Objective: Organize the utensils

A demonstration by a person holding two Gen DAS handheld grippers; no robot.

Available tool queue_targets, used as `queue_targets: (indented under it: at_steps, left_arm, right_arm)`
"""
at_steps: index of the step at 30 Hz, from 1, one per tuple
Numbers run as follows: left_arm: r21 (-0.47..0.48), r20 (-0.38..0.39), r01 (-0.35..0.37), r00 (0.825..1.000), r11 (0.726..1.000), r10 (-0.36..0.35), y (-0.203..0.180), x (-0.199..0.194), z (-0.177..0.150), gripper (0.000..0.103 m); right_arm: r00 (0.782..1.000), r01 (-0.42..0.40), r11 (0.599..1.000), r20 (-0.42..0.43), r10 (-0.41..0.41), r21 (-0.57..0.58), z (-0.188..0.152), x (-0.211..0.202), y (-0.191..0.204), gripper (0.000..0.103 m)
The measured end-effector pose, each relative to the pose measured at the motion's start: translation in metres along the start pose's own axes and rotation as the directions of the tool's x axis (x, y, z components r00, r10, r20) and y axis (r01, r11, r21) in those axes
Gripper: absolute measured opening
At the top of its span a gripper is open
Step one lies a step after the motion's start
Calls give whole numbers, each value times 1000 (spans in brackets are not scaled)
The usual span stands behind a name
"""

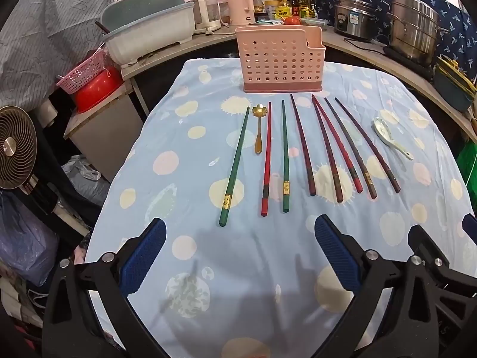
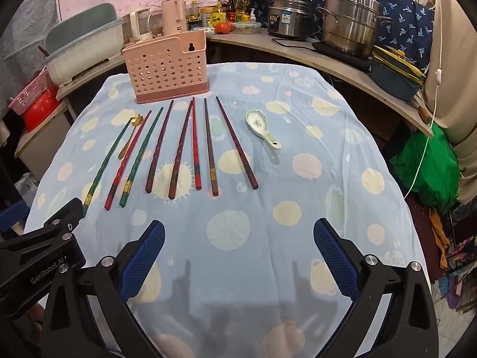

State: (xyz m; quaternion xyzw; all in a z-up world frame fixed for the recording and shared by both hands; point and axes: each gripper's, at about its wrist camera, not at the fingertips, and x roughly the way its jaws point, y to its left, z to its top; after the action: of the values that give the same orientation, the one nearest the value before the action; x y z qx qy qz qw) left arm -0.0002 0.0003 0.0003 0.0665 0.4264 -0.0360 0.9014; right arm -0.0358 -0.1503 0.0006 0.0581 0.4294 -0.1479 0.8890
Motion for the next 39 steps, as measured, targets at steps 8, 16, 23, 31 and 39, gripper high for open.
queue_targets:
  at_steps: [8,16,23,31,39]
  left_arm:
    - [10,-5,1,1000,1000,-1,-1,0,2,95]
    - [14,-2,5,1000,1000,-5,-1,2,5,95]
    - [14,-1,8,1000,1000,-8,-3,3,4,95]
    - [13,2,14,1000,1000,-14,-4,3,2,95]
    - [17,0,22,1000,1000,-22,-4,3,2,95]
  right_arm:
    - [1000,-2,1000,-5,2,5,2,2,-5,96]
    - [1000,3,1000,-9,-3,4,4,3,-2,96]
    - [1000,0,1000,-9,0,9,5,4,-3,96]
    - [1000,0,1000,-8,0,11,4,4,-4,96]
    - [1000,1,1000,-6,-1,13,3,5,-5,96]
